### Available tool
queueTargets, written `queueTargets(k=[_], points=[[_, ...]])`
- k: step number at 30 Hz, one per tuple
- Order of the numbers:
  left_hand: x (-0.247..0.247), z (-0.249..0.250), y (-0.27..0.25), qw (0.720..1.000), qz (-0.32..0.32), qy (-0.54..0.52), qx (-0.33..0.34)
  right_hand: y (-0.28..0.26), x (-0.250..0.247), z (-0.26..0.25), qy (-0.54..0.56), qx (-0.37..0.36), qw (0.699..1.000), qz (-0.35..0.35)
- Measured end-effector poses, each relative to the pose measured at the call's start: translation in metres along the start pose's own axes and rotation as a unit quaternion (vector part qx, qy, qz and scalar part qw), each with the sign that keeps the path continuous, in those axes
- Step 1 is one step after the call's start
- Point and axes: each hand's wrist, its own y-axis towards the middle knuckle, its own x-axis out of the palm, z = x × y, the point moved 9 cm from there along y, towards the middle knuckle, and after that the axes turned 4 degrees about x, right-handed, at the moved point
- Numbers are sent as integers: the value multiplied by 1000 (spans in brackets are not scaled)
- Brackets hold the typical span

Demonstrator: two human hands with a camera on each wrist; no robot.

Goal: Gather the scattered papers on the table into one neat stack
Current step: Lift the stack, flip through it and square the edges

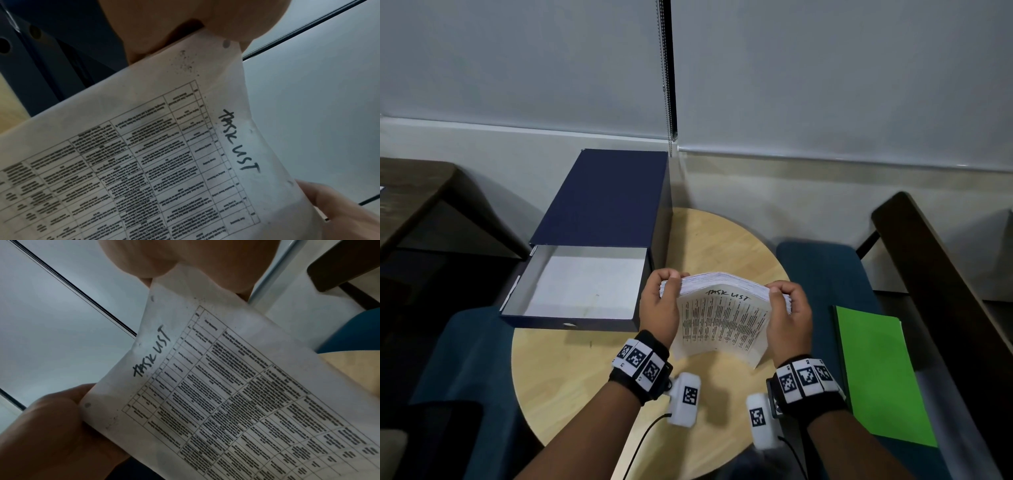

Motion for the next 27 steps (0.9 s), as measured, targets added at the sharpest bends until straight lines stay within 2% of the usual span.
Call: queueTargets(k=[8,12,14,17,21,24,27], points=[[2,4,-4,1000,-15,-19,16,-2,1,-6,4,-19,1000,-20],[2,10,-12,995,-75,-23,68,-9,3,1,38,-36,995,-88],[-1,1,-14,992,-108,-13,70,-10,3,10,28,-31,993,-112],[-5,-16,-17,988,-131,61,59,-10,-1,30,-35,-7,994,-99],[7,-16,-13,978,-128,149,70,-9,4,44,-105,14,992,-73],[22,3,-3,973,-120,175,94,-2,11,23,-118,-12,991,-58],[29,26,3,975,-106,150,126,4,9,-3,-107,-49,992,-51]])
